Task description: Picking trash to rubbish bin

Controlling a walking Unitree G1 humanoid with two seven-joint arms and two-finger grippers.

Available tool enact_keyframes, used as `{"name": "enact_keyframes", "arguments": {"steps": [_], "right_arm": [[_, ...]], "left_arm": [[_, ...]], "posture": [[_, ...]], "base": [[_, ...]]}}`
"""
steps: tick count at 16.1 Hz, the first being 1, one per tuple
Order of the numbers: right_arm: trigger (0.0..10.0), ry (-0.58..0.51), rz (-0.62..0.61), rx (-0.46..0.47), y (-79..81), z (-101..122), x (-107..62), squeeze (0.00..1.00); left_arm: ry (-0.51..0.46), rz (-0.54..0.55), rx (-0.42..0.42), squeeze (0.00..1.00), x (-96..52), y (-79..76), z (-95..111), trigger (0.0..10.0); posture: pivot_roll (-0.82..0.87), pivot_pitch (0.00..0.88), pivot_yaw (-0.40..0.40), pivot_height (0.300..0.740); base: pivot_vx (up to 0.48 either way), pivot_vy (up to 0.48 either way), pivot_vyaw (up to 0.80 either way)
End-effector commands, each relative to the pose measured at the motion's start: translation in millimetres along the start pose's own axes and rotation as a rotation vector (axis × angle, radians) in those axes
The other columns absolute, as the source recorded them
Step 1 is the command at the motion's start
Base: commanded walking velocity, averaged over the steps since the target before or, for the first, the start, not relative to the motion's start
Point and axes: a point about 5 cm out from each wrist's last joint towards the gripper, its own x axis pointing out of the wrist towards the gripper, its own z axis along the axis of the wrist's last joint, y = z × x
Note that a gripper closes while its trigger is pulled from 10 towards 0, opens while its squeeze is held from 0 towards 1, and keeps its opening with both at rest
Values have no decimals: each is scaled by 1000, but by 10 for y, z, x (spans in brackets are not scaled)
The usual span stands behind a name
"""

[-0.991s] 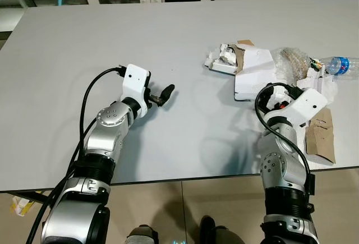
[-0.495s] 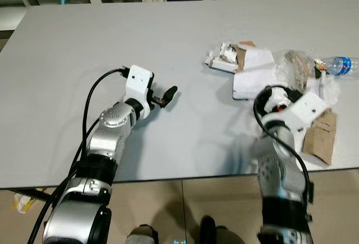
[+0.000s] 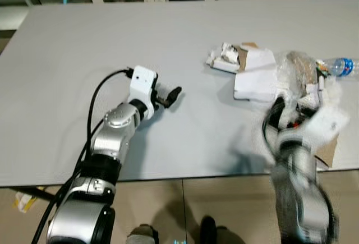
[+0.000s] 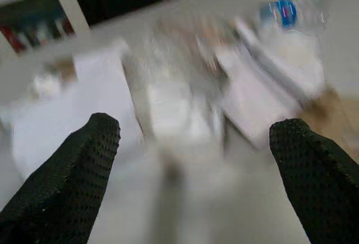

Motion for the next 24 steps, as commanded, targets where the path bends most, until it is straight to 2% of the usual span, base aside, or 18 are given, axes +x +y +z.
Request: {"name": "enact_keyframes", "arguments": {"steps": [1, 2, 3, 6, 7, 9, 10, 21, 24], "right_arm": [[10000, 67, 34, 129, 180, -111, -136, 0], [10000, 86, 37, 142, 183, -145, -154, 0], [10000, 134, 43, 199, 200, -242, -190, 0], [10000, 182, 100, 300, 291, -366, -223, 0], [10000, 188, 136, 380, 353, -401, -212, 0], [10000, 195, 174, 449, 402, -414, -194, 0], [10000, 186, 207, 521, 441, -414, -116, 0], [10000, 100, 236, 579, 406, -361, 336, 0], [10000, 88, 233, 584, 398, -360, 385, 0]], "left_arm": [[-6, -21, 7, 0, 34, -30, 25, 10000], [-6, -22, 8, 0, 38, -31, 28, 10000], [-5, -25, 10, 0, 45, -34, 34, 10000], [-5, -33, 20, 0, 53, -23, 54, 10000], [-4, -35, 27, 0, 50, -8, 59, 10000], [-4, -35, 29, 0, 49, -1, 61, 10000], [-5, -34, 33, 0, 44, 9, 67, 10000], [-8, -19, 52, 0, 3, 100, 95, 10000], [-9, -15, 56, 0, -7, 113, 98, 10000]], "posture": [[302, 160, 24, 740], [300, 159, 28, 740], [303, 159, 34, 740], [314, 163, 49, 740], [318, 164, 52, 740], [322, 164, 54, 740], [328, 164, 54, 740], [376, 166, 56, 740], [388, 164, 56, 740]], "base": [[0, 0, 0], [0, 0, 0], [0, 0, 0], [0, 0, 0], [0, 0, 0], [0, 0, 0], [0, 0, 0], [0, 0, 0], [0, 0, 0]]}}
